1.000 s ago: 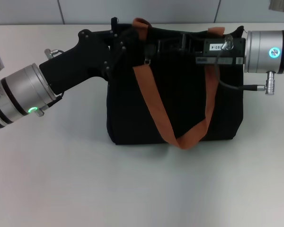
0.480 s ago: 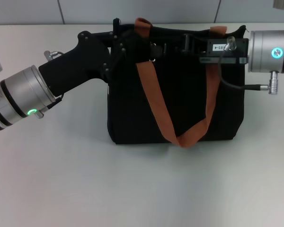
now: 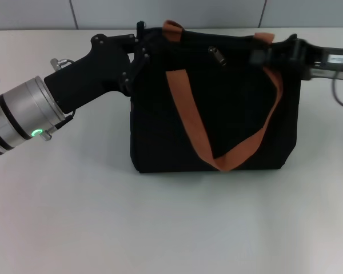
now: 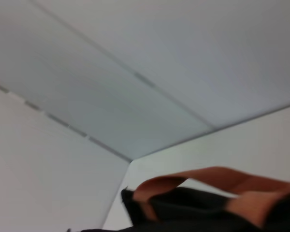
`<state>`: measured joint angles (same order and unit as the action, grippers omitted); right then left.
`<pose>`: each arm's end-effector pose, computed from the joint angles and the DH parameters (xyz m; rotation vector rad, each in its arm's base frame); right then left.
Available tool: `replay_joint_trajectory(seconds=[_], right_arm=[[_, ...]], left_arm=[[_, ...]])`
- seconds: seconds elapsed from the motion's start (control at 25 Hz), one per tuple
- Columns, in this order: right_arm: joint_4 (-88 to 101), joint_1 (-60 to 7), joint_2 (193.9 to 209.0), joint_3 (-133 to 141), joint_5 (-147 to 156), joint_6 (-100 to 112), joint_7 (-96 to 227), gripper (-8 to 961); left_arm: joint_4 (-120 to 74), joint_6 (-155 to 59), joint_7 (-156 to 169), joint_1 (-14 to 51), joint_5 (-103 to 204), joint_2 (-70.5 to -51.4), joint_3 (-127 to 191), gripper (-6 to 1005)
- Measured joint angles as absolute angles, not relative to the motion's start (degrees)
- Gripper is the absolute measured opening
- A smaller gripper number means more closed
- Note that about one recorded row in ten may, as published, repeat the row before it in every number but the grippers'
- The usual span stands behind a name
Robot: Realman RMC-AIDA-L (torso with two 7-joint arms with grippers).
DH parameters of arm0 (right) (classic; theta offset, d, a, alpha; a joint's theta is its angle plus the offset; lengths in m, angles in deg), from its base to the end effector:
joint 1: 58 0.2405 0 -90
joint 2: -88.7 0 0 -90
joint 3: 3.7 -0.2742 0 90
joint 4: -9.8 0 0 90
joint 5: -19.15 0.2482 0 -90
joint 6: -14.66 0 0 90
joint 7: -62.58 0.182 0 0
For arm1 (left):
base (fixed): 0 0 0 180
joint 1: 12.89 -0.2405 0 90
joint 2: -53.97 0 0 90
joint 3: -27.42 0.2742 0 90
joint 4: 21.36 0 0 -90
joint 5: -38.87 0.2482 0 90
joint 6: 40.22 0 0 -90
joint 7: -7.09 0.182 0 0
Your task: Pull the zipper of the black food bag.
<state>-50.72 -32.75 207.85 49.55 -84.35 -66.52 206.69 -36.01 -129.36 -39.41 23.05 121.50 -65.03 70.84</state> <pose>0.2292 0.4184 0.0154 -2.2759 1.6618 0.9098 -0.2261 0.3989 -0.0611 -2.3700 -0.2186 -1.1992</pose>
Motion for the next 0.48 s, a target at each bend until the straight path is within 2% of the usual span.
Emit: replay_joint_trajectory(seconds=[0.2,0.48], right_arm=[[-54.64,-37.27,207.86,46.07,-83.15,-69.25,206.98,1],[-52.59,-36.51,207.62,44.60,-74.82,-75.54,199.36,14]], left_arm=[[-35.99,-129.18,-39.46,23.01,121.13,-64.98,70.77,33],[-35.72,-129.09,-39.54,22.93,120.76,-64.94,70.74,33]])
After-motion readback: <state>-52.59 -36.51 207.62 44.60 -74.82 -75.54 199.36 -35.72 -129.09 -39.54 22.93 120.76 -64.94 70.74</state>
